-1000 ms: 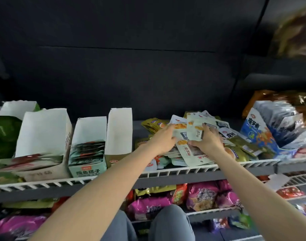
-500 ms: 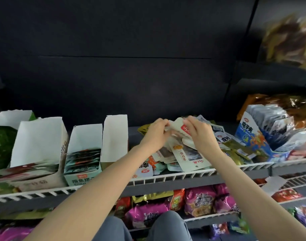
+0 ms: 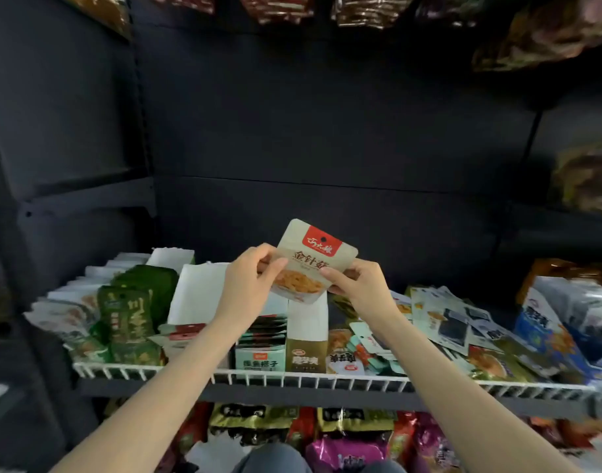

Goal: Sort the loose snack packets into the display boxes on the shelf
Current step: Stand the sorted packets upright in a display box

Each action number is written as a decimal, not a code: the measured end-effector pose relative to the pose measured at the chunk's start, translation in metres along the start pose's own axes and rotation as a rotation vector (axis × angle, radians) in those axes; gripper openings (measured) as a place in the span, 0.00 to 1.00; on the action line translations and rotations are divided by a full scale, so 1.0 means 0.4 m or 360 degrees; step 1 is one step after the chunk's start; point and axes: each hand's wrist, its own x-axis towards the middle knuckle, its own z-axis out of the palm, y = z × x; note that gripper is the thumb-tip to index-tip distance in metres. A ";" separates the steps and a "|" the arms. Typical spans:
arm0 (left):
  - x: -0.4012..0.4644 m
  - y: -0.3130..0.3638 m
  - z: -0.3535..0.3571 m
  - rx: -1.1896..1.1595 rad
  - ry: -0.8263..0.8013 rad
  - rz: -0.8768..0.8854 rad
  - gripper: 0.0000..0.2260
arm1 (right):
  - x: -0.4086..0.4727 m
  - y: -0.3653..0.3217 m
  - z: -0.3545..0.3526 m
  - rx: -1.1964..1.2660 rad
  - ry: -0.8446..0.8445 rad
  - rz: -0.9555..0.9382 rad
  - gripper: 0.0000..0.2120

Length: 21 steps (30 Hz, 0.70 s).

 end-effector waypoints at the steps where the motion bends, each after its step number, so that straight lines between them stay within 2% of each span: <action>1: -0.005 -0.013 -0.041 0.0004 0.0035 -0.0020 0.06 | 0.007 -0.016 0.037 0.0024 -0.0033 -0.0013 0.11; 8: -0.061 -0.122 -0.251 0.0176 0.0125 -0.0281 0.05 | 0.018 -0.060 0.269 -0.0061 -0.0217 -0.0038 0.12; 12: -0.078 -0.162 -0.301 0.0171 0.0283 -0.0275 0.13 | 0.028 -0.040 0.345 -0.0288 -0.0260 -0.0048 0.10; 14: -0.082 -0.186 -0.309 0.0193 0.0266 -0.0302 0.14 | 0.032 -0.032 0.372 -0.0395 -0.0362 -0.0046 0.10; 18: -0.087 -0.231 -0.306 0.0355 0.0177 -0.0361 0.07 | 0.039 -0.014 0.396 -0.0652 -0.0508 -0.0051 0.13; 21: -0.089 -0.245 -0.302 0.0413 0.0051 -0.0367 0.05 | 0.038 -0.002 0.391 -0.0631 -0.0451 -0.0168 0.05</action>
